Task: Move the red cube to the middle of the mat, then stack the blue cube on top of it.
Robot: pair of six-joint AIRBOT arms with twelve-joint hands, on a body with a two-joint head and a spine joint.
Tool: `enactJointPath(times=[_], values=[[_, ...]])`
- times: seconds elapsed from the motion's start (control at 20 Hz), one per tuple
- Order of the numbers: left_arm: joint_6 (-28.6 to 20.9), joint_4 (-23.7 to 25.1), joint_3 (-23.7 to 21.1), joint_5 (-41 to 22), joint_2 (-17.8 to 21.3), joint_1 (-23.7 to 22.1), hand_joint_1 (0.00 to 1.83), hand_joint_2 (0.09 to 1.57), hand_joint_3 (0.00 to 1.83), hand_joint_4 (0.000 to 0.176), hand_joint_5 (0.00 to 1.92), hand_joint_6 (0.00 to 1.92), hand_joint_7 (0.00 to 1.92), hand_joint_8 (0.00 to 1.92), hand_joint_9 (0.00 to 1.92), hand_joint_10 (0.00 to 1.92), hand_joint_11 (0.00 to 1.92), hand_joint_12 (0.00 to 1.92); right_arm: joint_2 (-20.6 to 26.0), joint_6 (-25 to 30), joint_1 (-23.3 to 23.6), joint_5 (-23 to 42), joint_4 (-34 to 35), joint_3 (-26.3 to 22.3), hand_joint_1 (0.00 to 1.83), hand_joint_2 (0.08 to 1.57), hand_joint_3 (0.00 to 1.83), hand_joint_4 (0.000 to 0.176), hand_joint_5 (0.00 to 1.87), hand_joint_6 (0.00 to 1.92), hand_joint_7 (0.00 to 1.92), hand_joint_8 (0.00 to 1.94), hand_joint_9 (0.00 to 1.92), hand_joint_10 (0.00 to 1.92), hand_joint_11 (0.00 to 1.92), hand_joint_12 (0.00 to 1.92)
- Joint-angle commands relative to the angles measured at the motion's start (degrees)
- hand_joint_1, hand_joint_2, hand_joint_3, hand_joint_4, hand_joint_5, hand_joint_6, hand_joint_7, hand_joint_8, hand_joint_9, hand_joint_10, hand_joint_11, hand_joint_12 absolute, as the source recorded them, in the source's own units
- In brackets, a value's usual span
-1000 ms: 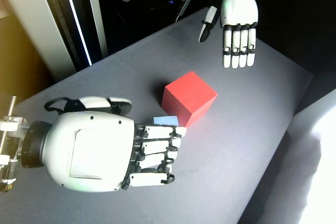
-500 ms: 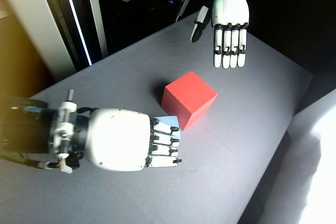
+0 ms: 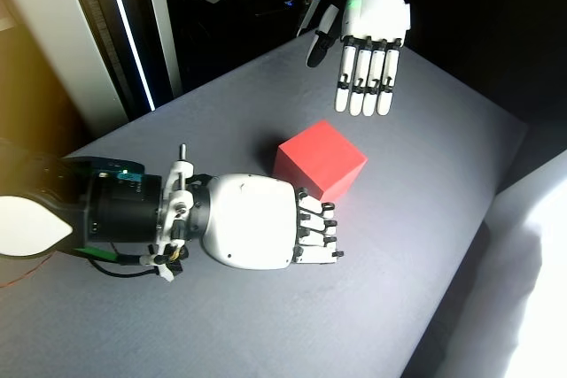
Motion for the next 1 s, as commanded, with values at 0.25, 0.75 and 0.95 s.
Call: enactJointPath(times=[0.25,0.75,0.95], values=[[-1.7,-0.1,1.4,-6.9,-2.2,-1.1,0.43,1.06,0.00,0.000,0.04,0.01,0.09,0.01,0.10,0.01,0.04,0.02,0.1,-0.1,0.5,3.3,-1.5,0.3,1.00,0.95,0.00,0.000,0.44,0.01,0.46,0.01,0.44,0.01,0.00,1.05],[-1.7,3.5,2.8,-12.0,-3.4,-3.4,0.44,1.06,0.00,0.000,0.06,0.01,0.10,0.01,0.11,0.01,0.04,0.04,-2.5,2.3,-1.9,4.4,-1.1,3.6,1.02,0.93,0.00,0.000,0.46,0.00,0.48,0.01,0.46,0.01,0.00,1.07],[-2.1,4.7,2.9,-13.0,-3.4,-4.0,0.46,1.06,0.00,0.000,0.07,0.01,0.13,0.01,0.14,0.02,0.04,0.05,-2.5,2.3,-2.4,5.2,-1.1,3.6,1.04,0.95,0.00,0.000,0.46,0.00,0.48,0.00,0.46,0.01,0.00,1.06]])
